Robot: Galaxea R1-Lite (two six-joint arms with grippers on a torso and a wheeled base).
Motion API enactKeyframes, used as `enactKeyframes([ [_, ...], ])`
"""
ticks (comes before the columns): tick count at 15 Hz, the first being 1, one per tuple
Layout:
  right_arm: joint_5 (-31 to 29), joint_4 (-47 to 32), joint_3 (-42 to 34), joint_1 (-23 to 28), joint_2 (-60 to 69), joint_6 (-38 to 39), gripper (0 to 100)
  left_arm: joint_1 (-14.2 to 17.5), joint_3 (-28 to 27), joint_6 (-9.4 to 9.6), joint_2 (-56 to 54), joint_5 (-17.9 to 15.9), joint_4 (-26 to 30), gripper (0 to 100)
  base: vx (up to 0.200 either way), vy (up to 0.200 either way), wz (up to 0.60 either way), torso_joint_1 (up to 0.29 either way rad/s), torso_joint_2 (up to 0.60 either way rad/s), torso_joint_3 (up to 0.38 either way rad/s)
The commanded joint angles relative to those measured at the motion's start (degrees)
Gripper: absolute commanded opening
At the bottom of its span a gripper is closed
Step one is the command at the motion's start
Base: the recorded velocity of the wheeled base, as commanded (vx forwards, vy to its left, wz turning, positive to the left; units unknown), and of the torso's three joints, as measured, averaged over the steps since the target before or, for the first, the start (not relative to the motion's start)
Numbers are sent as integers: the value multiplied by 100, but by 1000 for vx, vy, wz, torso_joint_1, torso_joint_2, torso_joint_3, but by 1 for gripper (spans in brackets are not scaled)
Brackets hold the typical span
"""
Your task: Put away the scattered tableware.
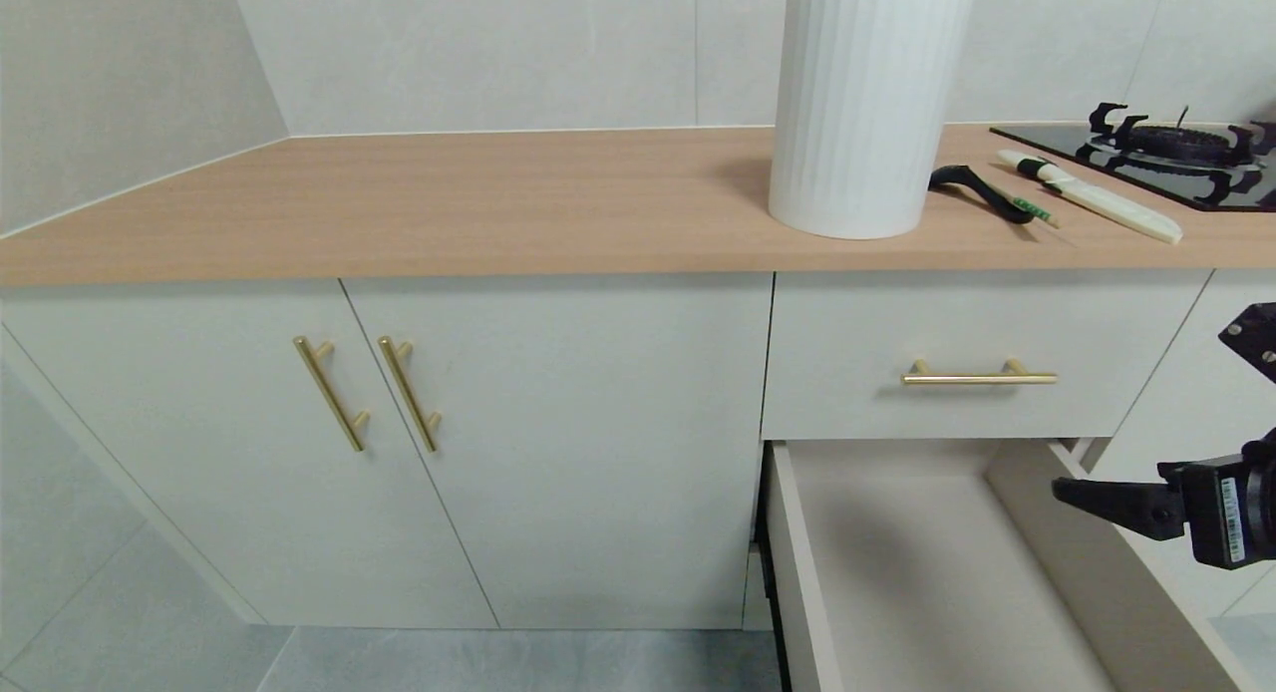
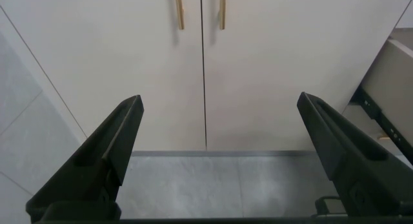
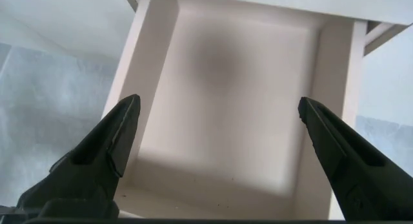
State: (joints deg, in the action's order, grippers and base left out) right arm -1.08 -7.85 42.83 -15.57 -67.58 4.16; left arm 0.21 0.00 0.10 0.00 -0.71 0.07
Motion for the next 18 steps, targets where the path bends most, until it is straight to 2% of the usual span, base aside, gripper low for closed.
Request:
enactKeyframes([
  [1,-6,12,-11,1,44,-38,100,6,0,-1,0,0,-7,100,0,0,0,32,-266,-222],
  [4,-6,12,-20,1,44,-55,100,6,0,-1,0,0,-7,100,0,0,0,92,-225,-294],
  [14,-32,20,-125,1,-71,-187,100,6,0,-1,0,0,1,100,0,0,0,157,-499,-301],
  [18,-32,20,-187,1,-88,-398,100,6,0,-1,0,0,1,100,0,0,0,68,-162,-99],
])
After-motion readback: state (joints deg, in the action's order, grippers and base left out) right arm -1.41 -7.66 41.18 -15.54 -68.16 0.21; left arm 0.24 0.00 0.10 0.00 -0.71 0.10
